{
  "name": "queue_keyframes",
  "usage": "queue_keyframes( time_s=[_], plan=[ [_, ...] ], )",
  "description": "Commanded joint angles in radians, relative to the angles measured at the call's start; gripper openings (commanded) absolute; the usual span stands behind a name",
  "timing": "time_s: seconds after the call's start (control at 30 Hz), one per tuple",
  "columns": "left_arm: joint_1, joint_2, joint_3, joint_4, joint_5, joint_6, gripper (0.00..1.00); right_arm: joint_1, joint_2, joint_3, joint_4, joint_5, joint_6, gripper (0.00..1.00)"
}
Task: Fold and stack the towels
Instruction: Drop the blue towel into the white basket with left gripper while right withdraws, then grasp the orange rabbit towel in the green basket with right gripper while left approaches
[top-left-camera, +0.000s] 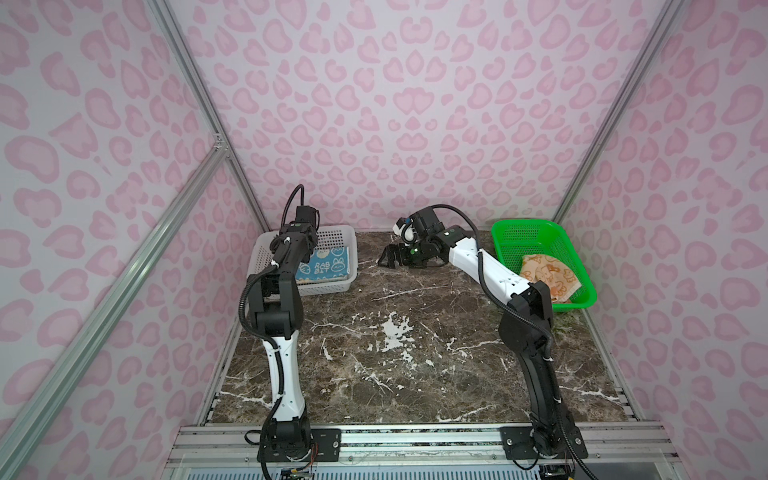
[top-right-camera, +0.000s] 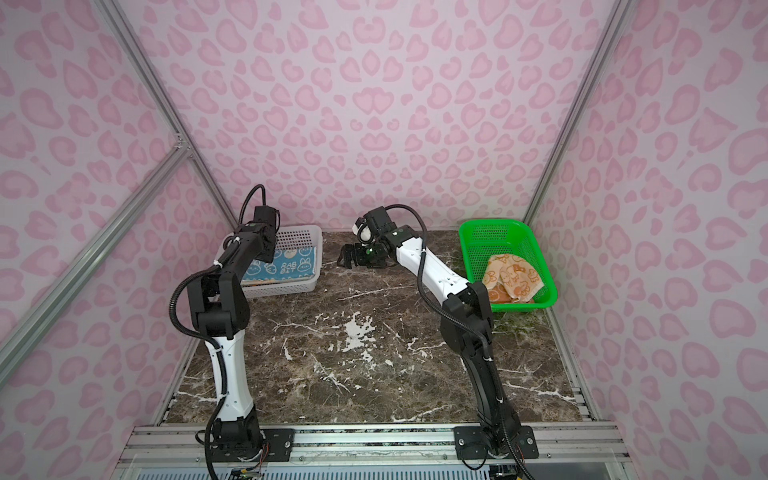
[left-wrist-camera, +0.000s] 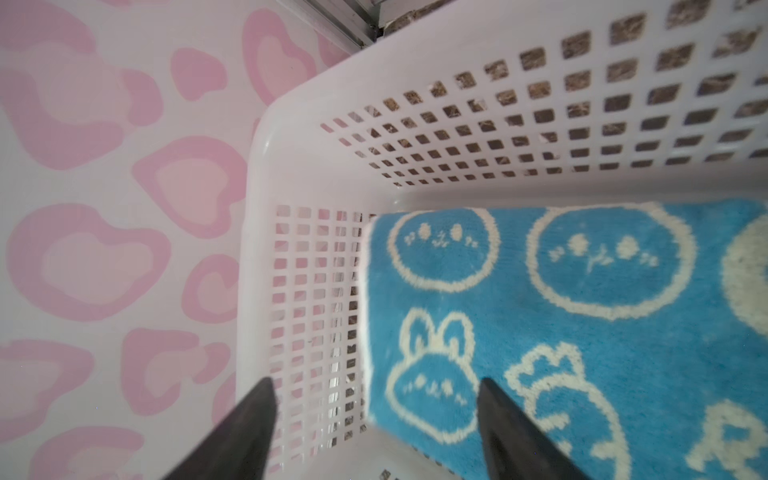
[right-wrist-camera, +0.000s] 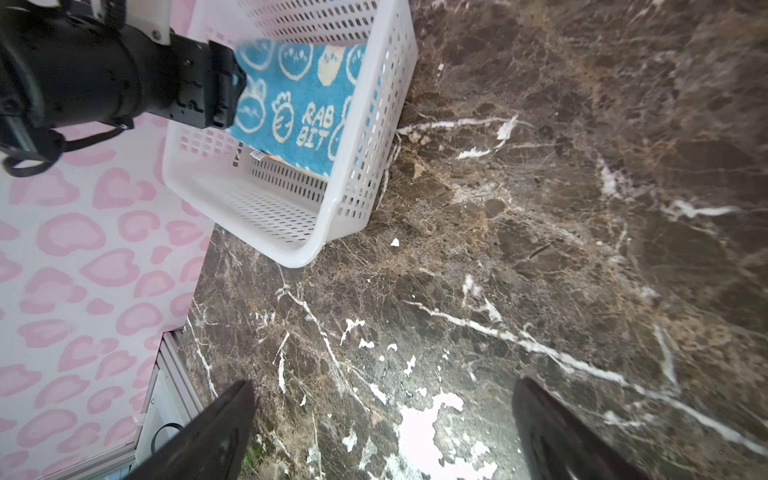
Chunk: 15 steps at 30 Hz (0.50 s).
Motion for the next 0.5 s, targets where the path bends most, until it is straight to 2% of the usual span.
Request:
queue_keyframes(
  time_s=[0.0,0.13,0.23,0.33,0.47],
  plan=[
    [-0.001,-0.051,0.019,-0.043,-0.011,-0.053,0.98,-0.021,-0.048,-0.042,-0.015,0.048,-0.035,0.98],
    [-0.020,-0.141,0.010,-0.049,0.011,-0.074,0.98,-0.069,-0.161,-0.136,-0.041,0.146,-0.058,0.98],
    [-0.072,-0.224,-0.016,-0.027,0.034,-0.075,0.98,-0.139,-0.264,-0.247,-0.033,0.214,-0.055,0.98],
    [-0.165,-0.299,-0.065,0.039,0.008,-0.038,0.98,-0.230,-0.377,-0.385,0.009,0.282,-0.039,0.98],
    [-0.340,-0.334,-0.075,0.080,-0.038,0.021,0.98,-0.389,-0.507,-0.558,0.075,0.316,0.027,0.98]
  ],
)
